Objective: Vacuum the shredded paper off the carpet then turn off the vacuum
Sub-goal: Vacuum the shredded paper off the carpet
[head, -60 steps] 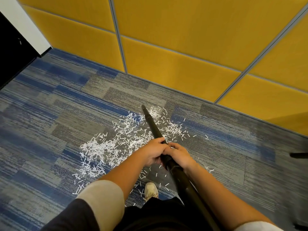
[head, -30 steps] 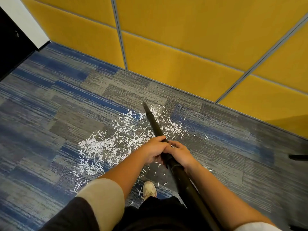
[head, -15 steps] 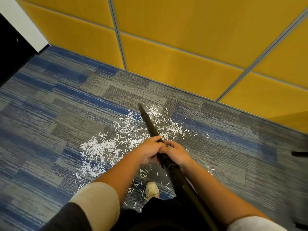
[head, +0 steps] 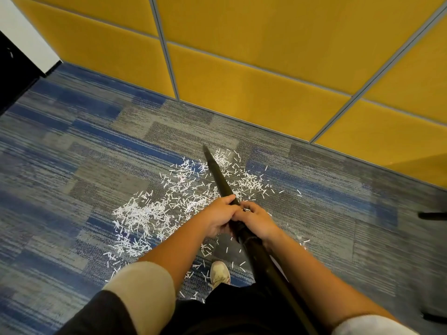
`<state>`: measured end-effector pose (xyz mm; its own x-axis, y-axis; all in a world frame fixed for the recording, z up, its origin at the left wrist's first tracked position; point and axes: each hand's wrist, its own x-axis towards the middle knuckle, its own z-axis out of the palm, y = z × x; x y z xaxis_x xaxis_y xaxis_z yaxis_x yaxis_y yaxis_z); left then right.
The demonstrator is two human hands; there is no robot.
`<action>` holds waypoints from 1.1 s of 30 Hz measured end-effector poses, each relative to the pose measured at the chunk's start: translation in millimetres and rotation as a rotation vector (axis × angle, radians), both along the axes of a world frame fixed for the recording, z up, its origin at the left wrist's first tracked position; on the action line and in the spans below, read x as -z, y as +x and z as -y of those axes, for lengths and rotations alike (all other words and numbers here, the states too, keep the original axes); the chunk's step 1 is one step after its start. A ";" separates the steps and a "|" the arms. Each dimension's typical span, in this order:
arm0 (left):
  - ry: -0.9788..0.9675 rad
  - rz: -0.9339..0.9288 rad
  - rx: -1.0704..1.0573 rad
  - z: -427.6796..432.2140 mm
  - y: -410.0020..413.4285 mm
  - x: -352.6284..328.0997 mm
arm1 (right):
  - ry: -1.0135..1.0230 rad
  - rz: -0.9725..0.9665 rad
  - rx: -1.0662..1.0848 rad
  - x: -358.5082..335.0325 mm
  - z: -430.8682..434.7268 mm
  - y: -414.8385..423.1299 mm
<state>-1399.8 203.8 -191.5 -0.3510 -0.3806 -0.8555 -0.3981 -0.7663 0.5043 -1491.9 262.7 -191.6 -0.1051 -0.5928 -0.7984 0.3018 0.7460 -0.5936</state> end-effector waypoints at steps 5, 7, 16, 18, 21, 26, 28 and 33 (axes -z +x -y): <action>0.004 -0.018 -0.006 -4.2 5.2 -4.3 | 0.001 0.000 -0.021 1.8 -3.7 5.4; -0.001 -0.019 0.007 -7.5 7.0 -5.1 | -0.005 -0.010 -0.017 -0.2 -7.9 7.0; -0.039 0.018 0.180 -40.2 6.6 -6.4 | -0.063 -0.016 -0.004 -16.1 -46.1 10.4; -0.043 0.026 0.214 -48.4 5.7 -5.4 | -0.058 -0.004 0.038 -15.8 -55.8 11.7; -0.045 0.024 0.236 -57.7 2.3 -7.1 | -0.057 -0.021 0.101 -14.9 -67.1 12.3; -0.046 0.013 0.243 -67.2 -2.4 -8.1 | -0.054 -0.019 0.155 -16.5 -78.2 9.3; -0.050 0.004 0.244 -68.0 -3.5 -10.4 | -0.041 -0.011 0.163 -17.4 -79.7 7.8; -0.065 0.017 0.225 -64.2 -1.3 -13.8 | -0.050 0.024 0.180 -17.1 -75.3 7.7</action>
